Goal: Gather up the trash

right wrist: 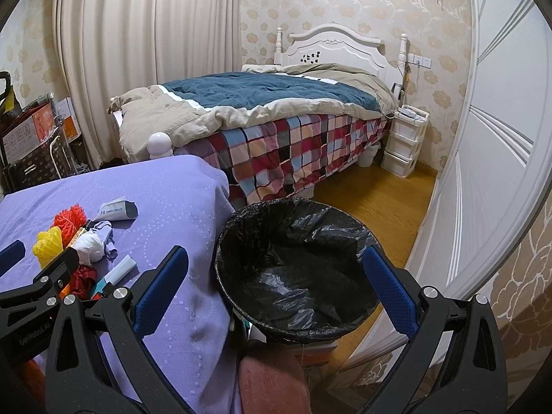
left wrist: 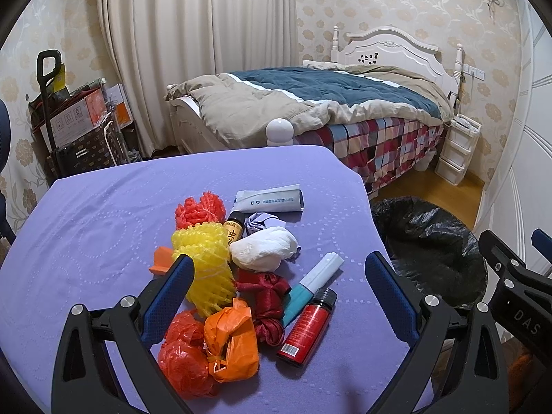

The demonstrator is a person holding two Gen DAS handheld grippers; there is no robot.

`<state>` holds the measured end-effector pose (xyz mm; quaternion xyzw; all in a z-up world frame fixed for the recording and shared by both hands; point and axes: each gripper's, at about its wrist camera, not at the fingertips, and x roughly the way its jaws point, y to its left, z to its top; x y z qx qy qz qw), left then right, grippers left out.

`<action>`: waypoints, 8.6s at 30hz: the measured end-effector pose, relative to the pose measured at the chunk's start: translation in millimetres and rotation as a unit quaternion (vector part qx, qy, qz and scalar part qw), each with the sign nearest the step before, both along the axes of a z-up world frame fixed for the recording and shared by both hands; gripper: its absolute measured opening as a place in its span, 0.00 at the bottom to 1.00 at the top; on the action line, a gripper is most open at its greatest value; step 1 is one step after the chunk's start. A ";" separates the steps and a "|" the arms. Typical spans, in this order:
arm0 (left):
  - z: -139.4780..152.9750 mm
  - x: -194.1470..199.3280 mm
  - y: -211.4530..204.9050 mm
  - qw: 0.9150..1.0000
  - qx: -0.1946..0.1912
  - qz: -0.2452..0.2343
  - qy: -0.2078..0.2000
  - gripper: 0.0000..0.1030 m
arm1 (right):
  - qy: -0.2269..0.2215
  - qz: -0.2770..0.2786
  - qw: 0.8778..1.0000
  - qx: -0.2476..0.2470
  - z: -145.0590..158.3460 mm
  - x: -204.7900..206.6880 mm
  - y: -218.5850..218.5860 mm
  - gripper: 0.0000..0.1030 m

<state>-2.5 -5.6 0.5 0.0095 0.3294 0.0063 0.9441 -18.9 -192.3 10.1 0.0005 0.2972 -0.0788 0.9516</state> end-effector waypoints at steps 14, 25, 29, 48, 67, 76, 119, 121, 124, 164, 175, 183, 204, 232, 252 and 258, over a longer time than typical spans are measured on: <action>-9.4 -0.9 -12.9 1.000 0.001 -0.004 0.002 0.94 | 0.002 -0.001 1.000 0.001 -2.3 0.2 -1.9 0.96; -10.4 -2.9 -13.6 1.000 -0.001 -0.011 0.005 0.94 | 0.009 0.003 1.000 0.010 -5.7 -1.3 -3.8 0.96; -8.8 -12.0 -7.2 1.000 0.003 -0.017 0.004 0.94 | 0.013 0.005 1.000 0.018 -15.9 -8.9 -3.9 0.96; -13.1 -59.0 70.6 0.999 0.014 0.029 0.020 0.93 | 0.047 0.072 0.996 0.039 -21.2 -31.8 43.6 0.77; -39.8 -59.4 107.7 0.996 0.011 0.069 0.061 0.94 | 0.069 0.096 0.992 0.037 -28.1 -28.1 62.2 0.77; -33.8 -66.8 137.7 0.991 0.034 0.116 0.048 0.94 | 0.077 0.104 0.991 0.038 -32.0 -25.0 68.6 0.77; -38.2 -82.2 197.5 0.991 0.001 0.127 0.048 0.40 | 0.094 0.262 0.960 0.029 -31.5 -37.9 189.7 0.55; -37.9 -86.2 205.3 0.989 0.005 0.139 0.043 0.40 | 0.101 0.274 0.956 0.026 -35.3 -38.3 200.9 0.51; -39.8 -92.2 216.4 0.988 -0.001 0.149 0.043 0.40 | 0.114 0.282 0.953 0.019 -44.3 -34.8 216.9 0.51; 14.5 -3.3 21.2 0.996 -0.050 -0.066 -0.030 0.40 | -0.010 0.089 0.996 0.014 11.2 3.9 17.2 0.33; -4.6 56.6 -62.8 0.993 -0.026 -0.117 -0.009 0.40 | 0.013 0.038 0.999 0.023 -21.5 45.3 -41.7 0.33; -21.4 88.7 -103.2 0.991 -0.009 -0.132 0.011 0.40 | 0.029 0.019 0.999 0.036 -40.5 72.0 -69.9 0.34; -40.4 113.4 -128.9 0.991 0.015 -0.132 0.034 0.62 | 0.045 -0.005 0.998 0.054 -57.2 94.8 -99.9 0.45; -15.3 46.1 -54.7 0.996 0.036 -0.076 0.013 0.75 | 0.055 -0.010 0.995 0.079 -47.5 26.8 -53.0 0.68; -29.2 -7.5 50.6 0.999 0.034 0.020 0.034 0.75 | 0.079 0.080 0.991 0.073 -54.7 -2.5 38.9 0.68; -34.0 6.5 64.7 0.998 0.028 0.026 0.041 0.76 | 0.075 0.099 0.990 0.066 -48.9 9.9 56.8 0.68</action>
